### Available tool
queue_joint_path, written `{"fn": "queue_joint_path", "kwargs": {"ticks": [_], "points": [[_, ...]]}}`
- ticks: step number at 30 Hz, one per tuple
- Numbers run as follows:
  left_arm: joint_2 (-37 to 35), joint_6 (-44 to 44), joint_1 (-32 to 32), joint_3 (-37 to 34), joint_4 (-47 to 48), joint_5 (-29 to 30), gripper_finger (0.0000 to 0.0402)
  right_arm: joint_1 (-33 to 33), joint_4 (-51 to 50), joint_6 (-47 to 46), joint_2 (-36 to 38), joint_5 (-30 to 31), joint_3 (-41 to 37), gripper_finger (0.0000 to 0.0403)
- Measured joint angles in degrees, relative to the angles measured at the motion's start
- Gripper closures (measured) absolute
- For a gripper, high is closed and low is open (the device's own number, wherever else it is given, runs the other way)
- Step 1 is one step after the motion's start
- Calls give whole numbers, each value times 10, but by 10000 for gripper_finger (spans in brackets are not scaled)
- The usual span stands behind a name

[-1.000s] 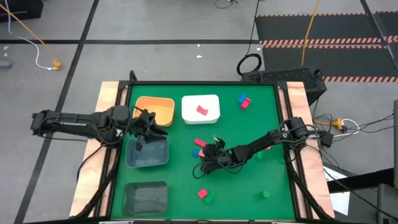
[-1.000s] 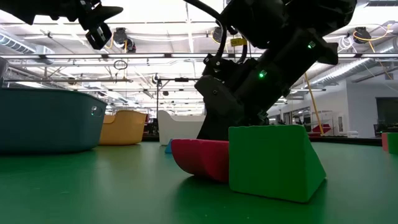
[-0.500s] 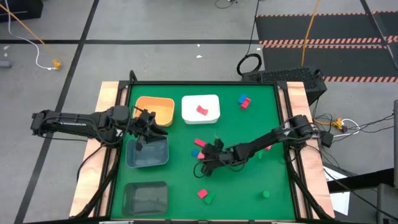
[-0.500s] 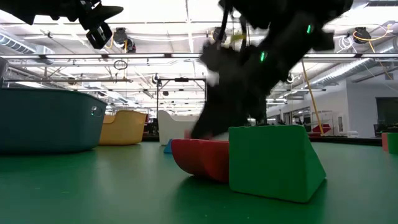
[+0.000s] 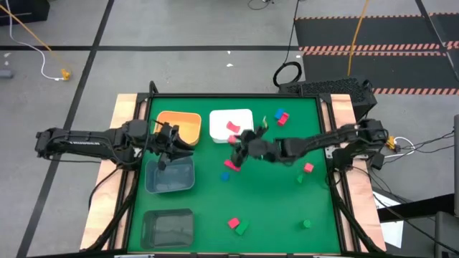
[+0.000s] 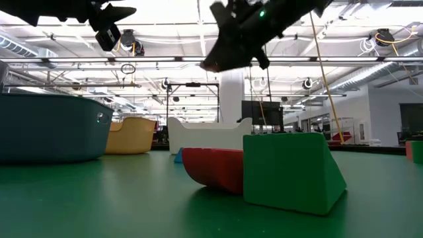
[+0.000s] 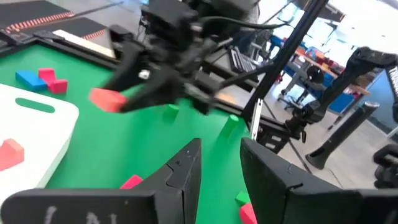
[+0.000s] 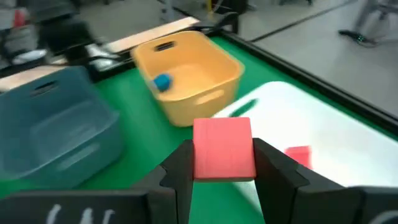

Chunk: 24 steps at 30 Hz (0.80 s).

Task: Sort & place blocks by color
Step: Put the left pink block into the white bin

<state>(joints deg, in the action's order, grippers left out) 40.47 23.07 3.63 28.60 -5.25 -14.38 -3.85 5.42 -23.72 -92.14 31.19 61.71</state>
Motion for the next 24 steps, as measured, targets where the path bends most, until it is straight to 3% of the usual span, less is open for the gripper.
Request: {"fn": "queue_joint_path", "kwargs": {"ticks": [8, 12, 15, 24], "points": [[0, 10, 3, 0, -26, 0, 289, 118, -7, 12, -26, -50, -1, 269], [0, 15, 3, 0, -27, 0, 289, 165, 1, -36, -47, -132, 0, 275], [0, 15, 3, 0, -28, 0, 289, 180, 3, -54, -62, -162, 0, 282], [0, 12, 3, 0, -28, 6, 289, 193, -11, -38, -74, -165, -1, 285]]}}
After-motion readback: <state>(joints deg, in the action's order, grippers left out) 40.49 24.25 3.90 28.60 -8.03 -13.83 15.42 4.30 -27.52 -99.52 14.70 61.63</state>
